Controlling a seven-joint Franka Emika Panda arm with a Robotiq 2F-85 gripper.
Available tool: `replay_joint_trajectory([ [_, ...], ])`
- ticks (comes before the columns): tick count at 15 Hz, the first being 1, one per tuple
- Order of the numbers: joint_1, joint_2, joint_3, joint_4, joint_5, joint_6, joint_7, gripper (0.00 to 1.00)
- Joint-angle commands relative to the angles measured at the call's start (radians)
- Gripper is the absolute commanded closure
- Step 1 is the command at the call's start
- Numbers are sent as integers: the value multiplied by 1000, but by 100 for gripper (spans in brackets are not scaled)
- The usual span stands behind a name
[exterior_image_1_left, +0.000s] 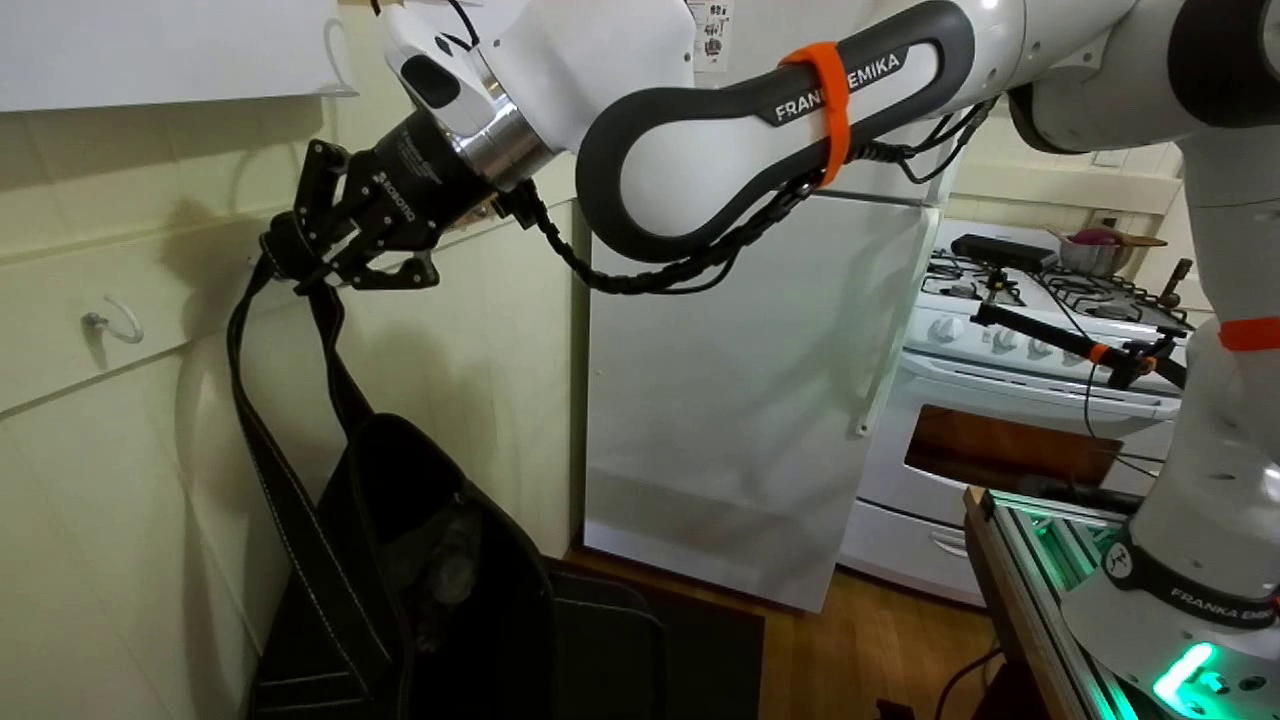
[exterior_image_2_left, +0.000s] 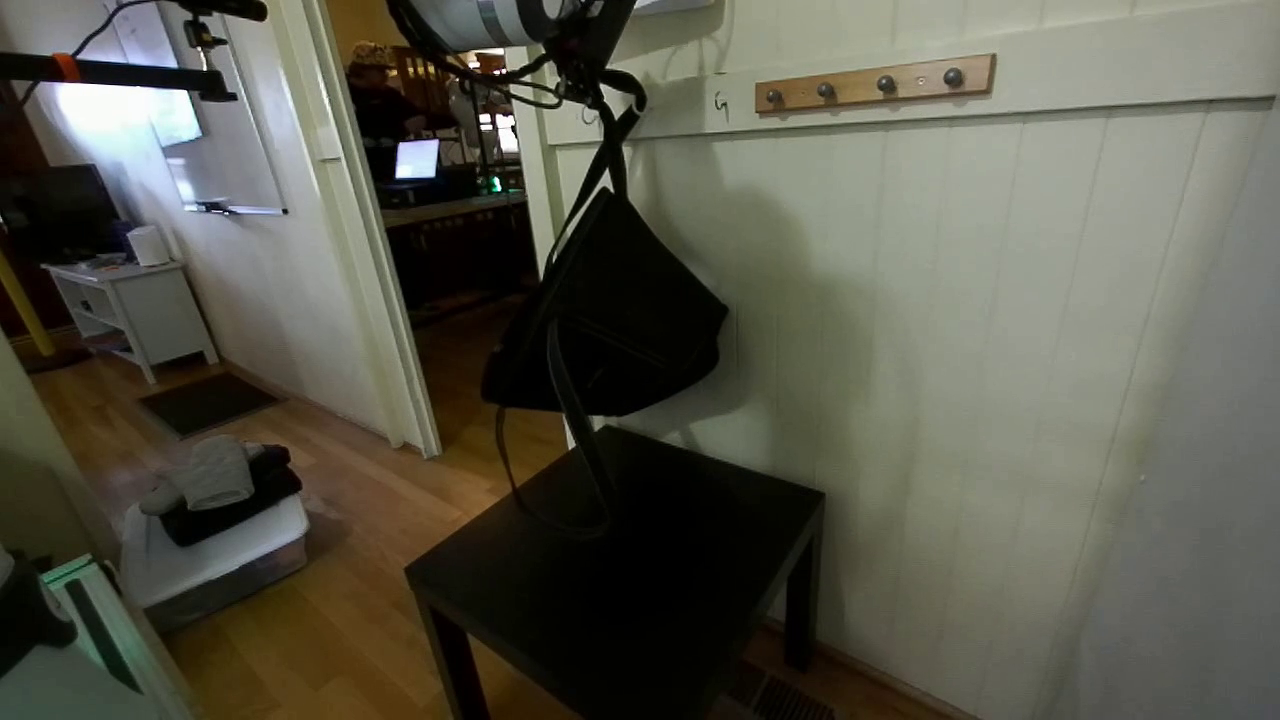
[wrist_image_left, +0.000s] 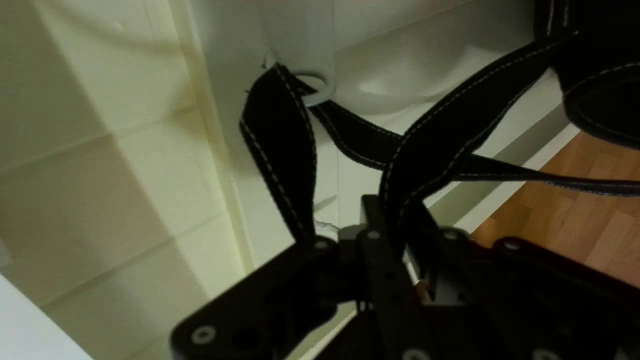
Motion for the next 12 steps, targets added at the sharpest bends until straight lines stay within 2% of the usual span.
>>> replay_joint_trajectory([
  [1,-14,-12,17,22,-45,27,-97,96],
  [5,-12,3,27,53,-78,19,-184,96],
  [12,-5,-29,-4,44,-133,64,-193,96],
])
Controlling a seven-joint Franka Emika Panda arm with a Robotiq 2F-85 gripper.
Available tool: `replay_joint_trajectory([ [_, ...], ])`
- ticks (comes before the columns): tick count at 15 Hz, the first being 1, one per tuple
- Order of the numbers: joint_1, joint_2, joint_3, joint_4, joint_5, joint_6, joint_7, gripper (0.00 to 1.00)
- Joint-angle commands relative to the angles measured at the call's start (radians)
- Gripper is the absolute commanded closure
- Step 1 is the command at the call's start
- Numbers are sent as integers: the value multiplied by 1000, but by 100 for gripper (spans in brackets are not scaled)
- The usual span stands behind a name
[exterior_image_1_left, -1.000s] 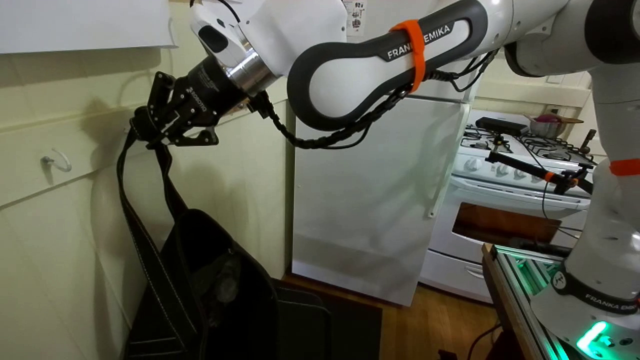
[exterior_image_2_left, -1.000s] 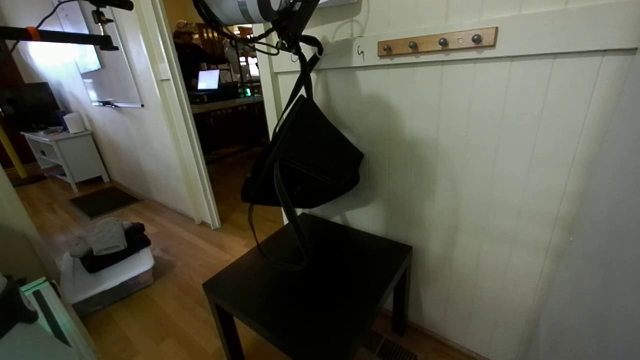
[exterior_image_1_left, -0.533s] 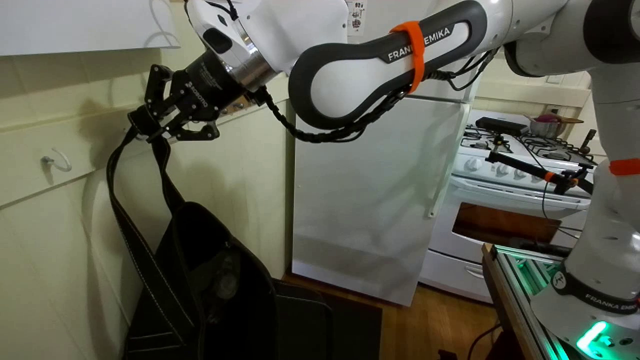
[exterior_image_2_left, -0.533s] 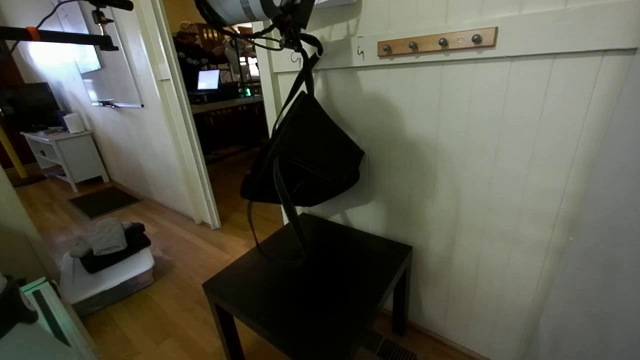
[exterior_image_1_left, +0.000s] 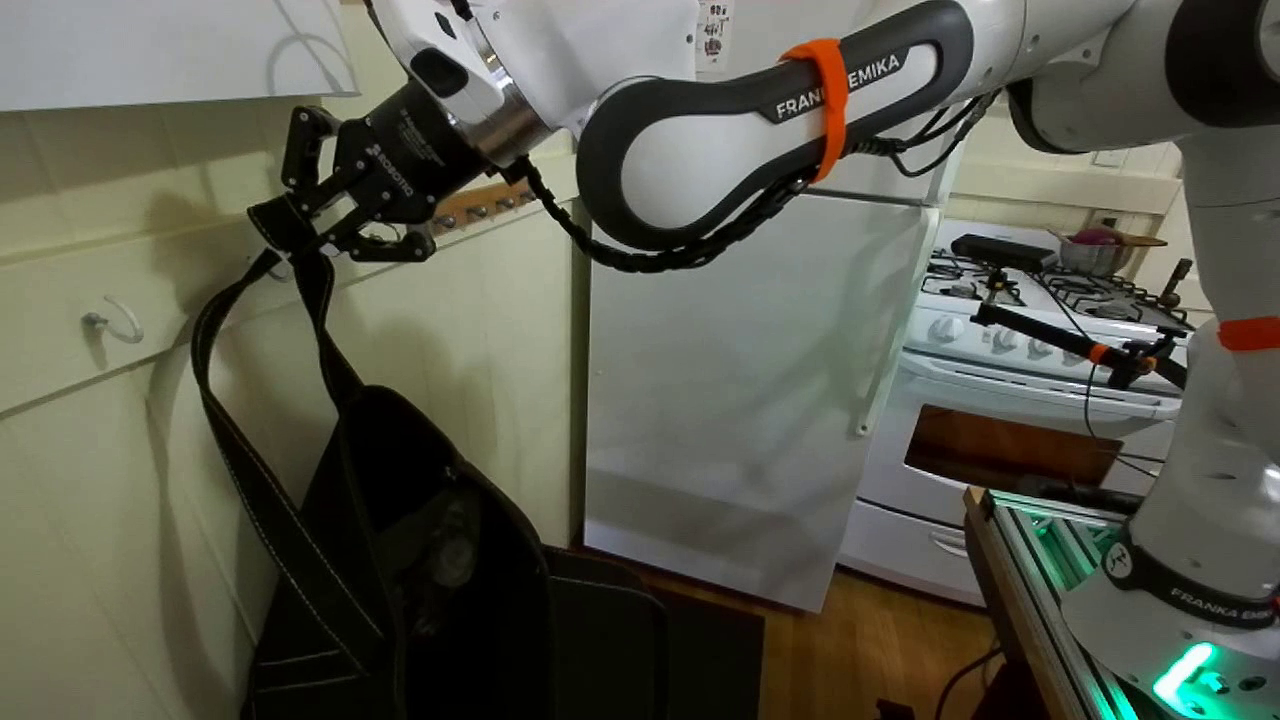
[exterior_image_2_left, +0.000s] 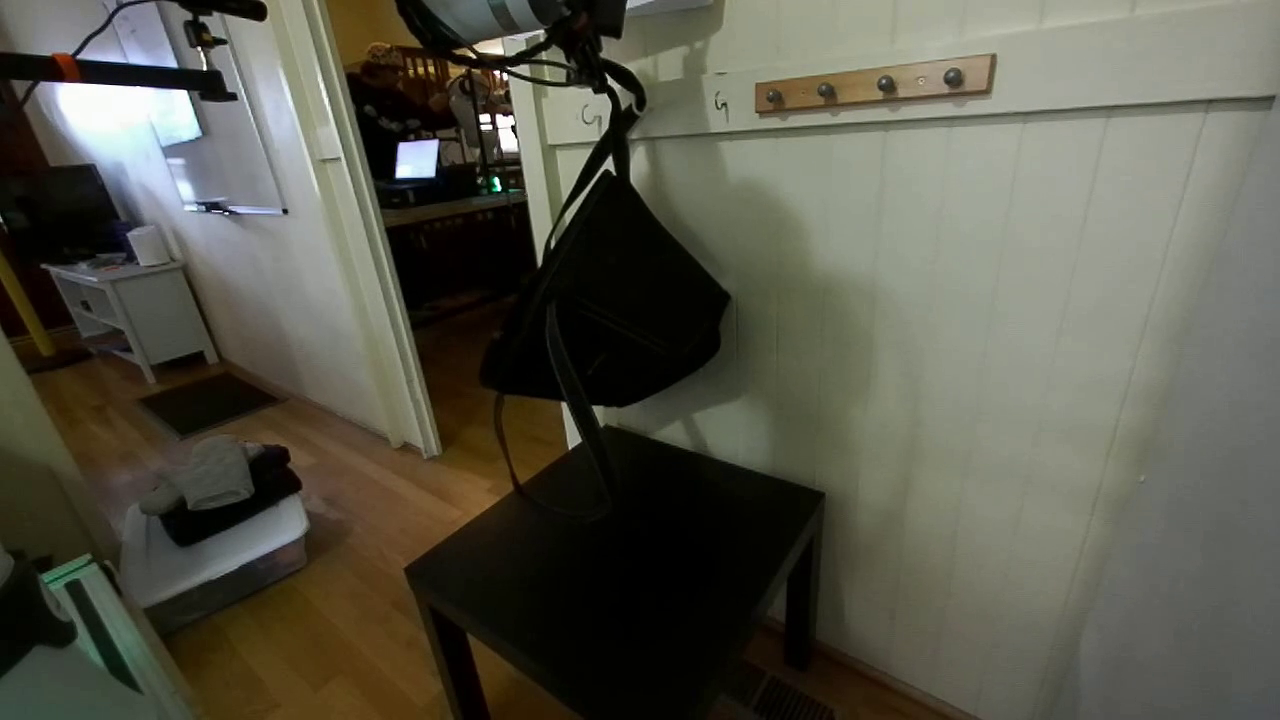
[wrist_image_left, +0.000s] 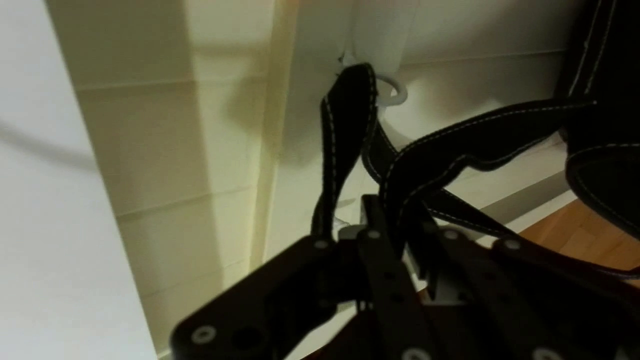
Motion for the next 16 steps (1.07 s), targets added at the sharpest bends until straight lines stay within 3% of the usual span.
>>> replay_joint_trajectory([
  [1,4,-33,-7,2,-46,72,-28,96],
  [6,46,-64,-89,-13,-132,125,35,96],
  [7,62,-71,-120,-14,-151,134,59,96],
  [8,120,-85,-195,-15,-109,148,41,96],
  [11,189,-89,-300,7,-135,170,75,96],
  [16,254,-60,-369,48,-135,144,74,96],
])
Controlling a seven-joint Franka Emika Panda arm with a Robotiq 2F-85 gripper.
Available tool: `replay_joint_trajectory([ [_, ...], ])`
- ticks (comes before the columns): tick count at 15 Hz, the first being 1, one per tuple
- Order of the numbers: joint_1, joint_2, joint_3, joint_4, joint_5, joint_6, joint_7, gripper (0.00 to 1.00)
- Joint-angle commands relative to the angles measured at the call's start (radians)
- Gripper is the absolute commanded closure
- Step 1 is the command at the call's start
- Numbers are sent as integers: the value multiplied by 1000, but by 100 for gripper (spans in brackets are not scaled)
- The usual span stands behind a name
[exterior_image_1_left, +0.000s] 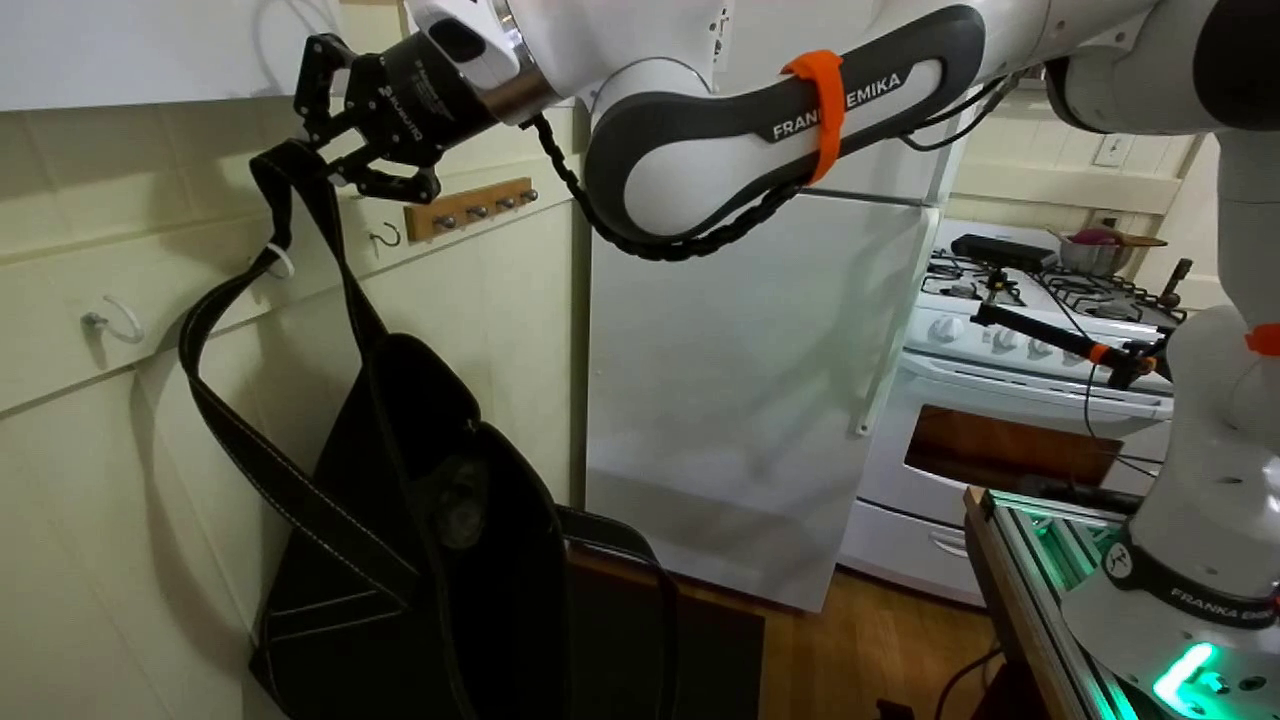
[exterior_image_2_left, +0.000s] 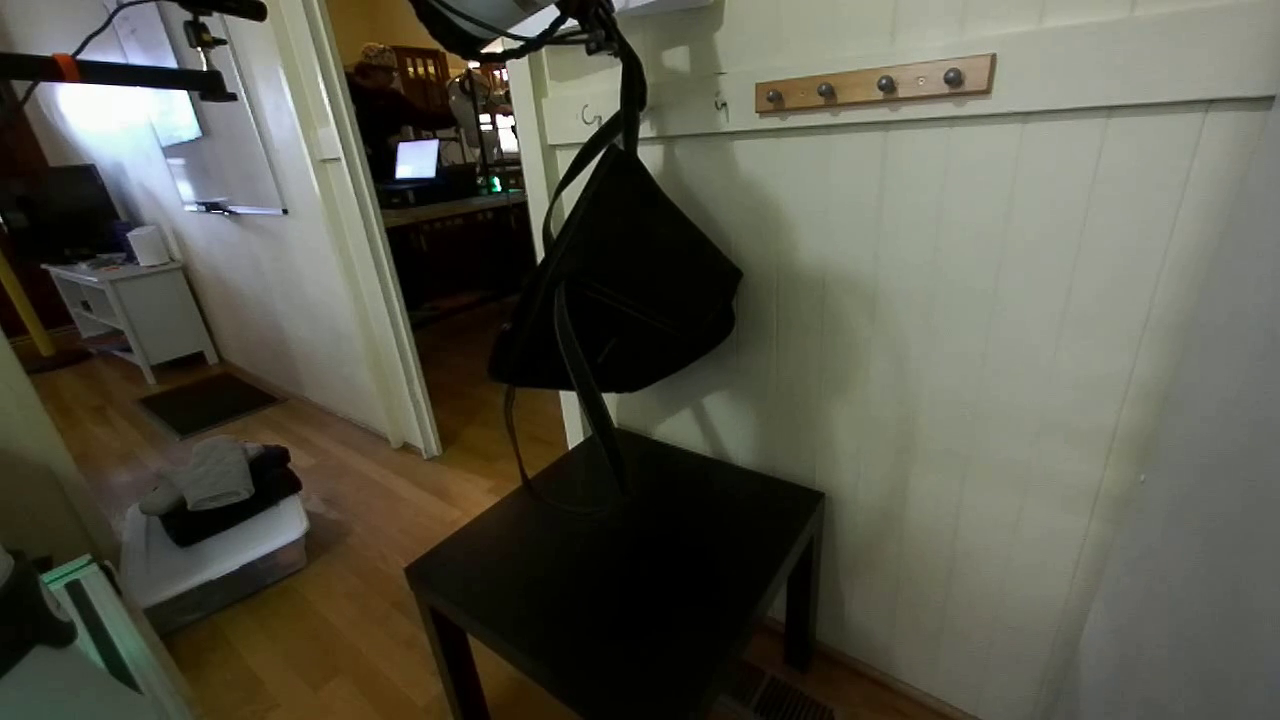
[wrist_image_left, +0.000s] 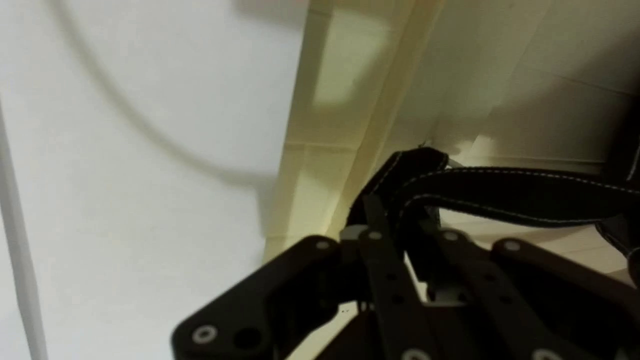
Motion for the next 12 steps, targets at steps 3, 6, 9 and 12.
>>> replay_joint_trajectory([
  [3,53,17,-56,54,-18,16,19,96],
  [6,68,21,-98,54,-20,27,67,96],
  [9,51,58,-86,94,-3,3,69,96],
  [12,26,110,-43,143,32,-23,28,96],
])
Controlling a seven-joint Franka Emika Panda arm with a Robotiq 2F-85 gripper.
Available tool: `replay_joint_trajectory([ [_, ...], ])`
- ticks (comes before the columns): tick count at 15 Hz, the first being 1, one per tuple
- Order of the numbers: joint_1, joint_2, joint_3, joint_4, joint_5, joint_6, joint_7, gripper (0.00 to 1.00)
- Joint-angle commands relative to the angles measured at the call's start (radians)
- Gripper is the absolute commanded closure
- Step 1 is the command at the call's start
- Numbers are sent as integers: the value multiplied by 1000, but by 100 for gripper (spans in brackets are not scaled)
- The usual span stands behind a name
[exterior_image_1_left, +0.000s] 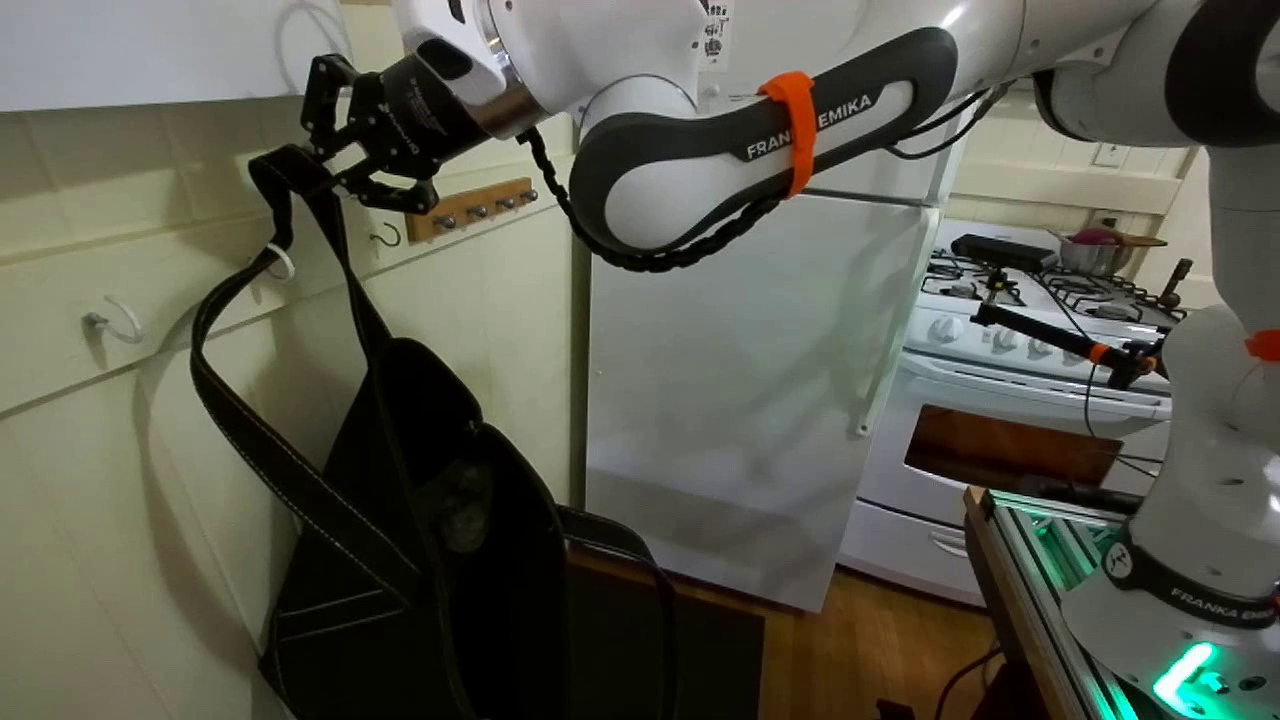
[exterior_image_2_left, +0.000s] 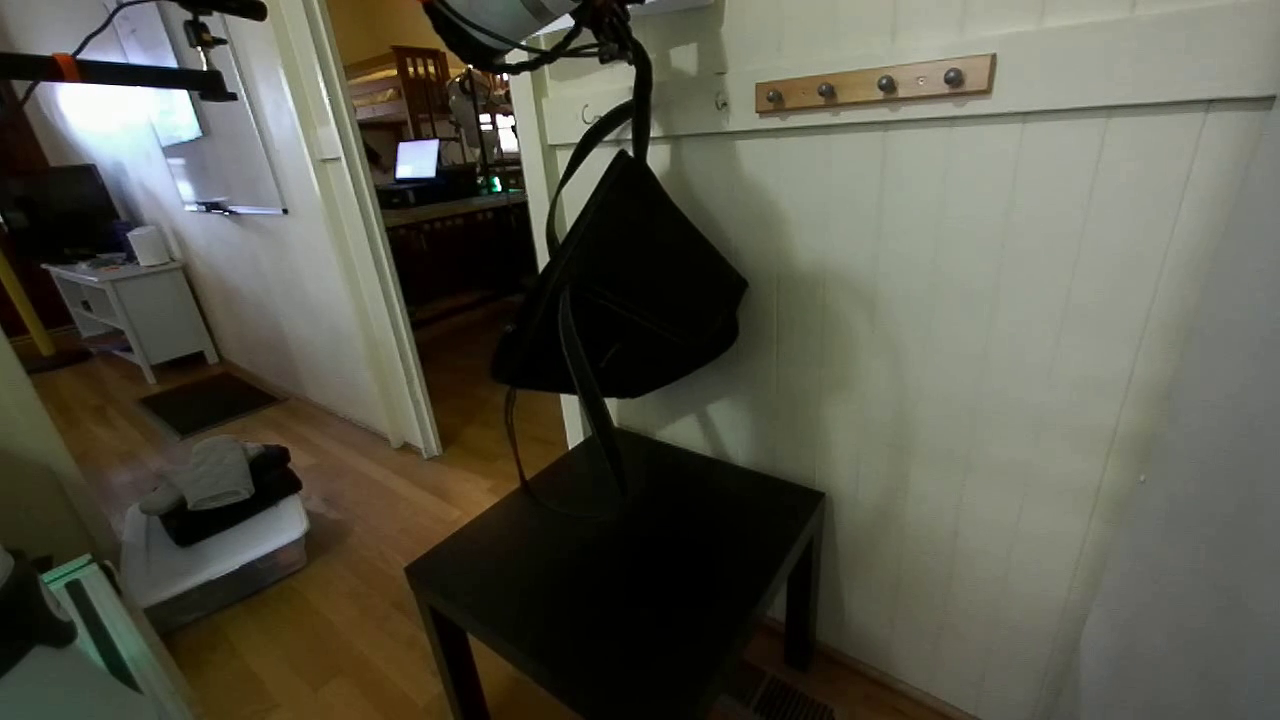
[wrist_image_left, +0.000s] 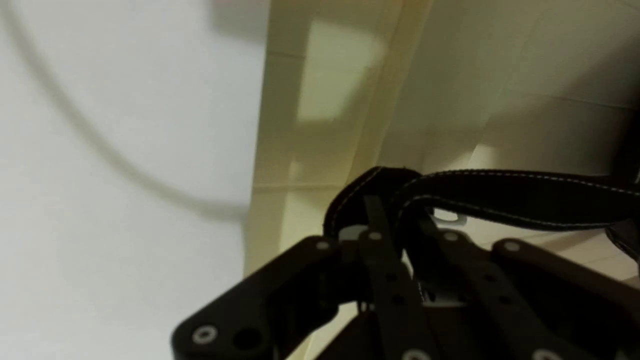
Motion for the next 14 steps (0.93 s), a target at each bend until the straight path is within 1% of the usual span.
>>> replay_joint_trajectory([
  [1,-20,82,41,114,30,-25,-35,96],
  [7,-50,154,113,217,34,-38,-61,96],
  [11,-83,180,203,254,34,-70,-131,96],
  [14,-111,219,279,299,41,-131,-194,96],
])
